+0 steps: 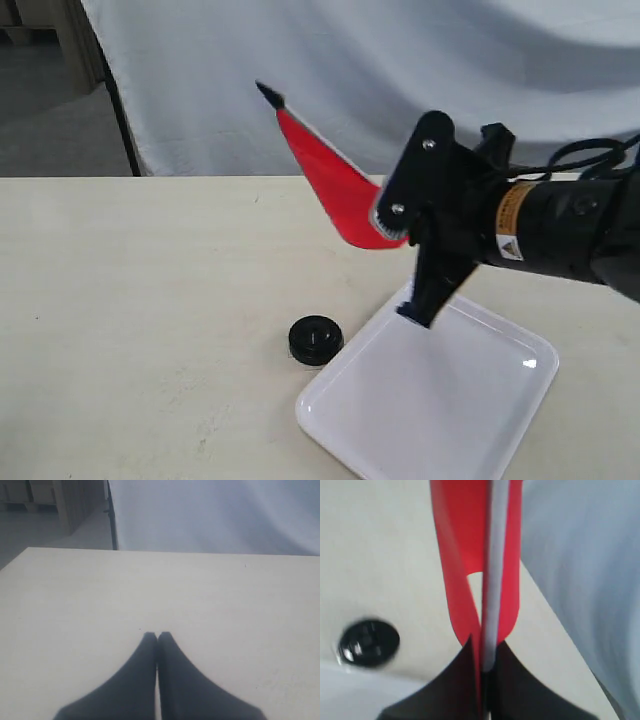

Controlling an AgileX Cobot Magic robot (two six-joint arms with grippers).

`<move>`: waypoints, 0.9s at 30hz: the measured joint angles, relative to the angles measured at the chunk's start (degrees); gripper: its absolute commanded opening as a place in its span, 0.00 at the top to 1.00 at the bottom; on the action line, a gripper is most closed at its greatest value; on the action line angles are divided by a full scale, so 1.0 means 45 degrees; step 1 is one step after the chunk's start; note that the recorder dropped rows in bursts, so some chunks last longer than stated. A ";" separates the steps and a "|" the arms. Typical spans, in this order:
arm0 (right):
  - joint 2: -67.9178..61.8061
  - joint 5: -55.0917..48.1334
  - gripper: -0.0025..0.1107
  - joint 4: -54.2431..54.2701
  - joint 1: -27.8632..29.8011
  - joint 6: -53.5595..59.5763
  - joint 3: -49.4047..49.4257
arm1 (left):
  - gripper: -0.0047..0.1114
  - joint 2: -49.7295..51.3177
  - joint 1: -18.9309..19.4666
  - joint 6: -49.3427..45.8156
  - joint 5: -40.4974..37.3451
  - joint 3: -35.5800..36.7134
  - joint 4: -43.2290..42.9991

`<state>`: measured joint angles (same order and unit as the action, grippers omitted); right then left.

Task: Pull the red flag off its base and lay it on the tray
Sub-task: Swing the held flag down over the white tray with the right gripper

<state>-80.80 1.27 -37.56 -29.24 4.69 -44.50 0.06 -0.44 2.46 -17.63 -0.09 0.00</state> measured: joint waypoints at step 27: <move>-0.2736 -0.4076 0.73 -0.2297 0.0190 0.6819 0.1374 | 0.96 0.0000 0.0000 0.0000 0.0000 0.0000 0.0000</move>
<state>-93.12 -17.07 -47.89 -28.38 35.38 -38.32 0.06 -0.44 2.46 -17.63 -0.09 0.00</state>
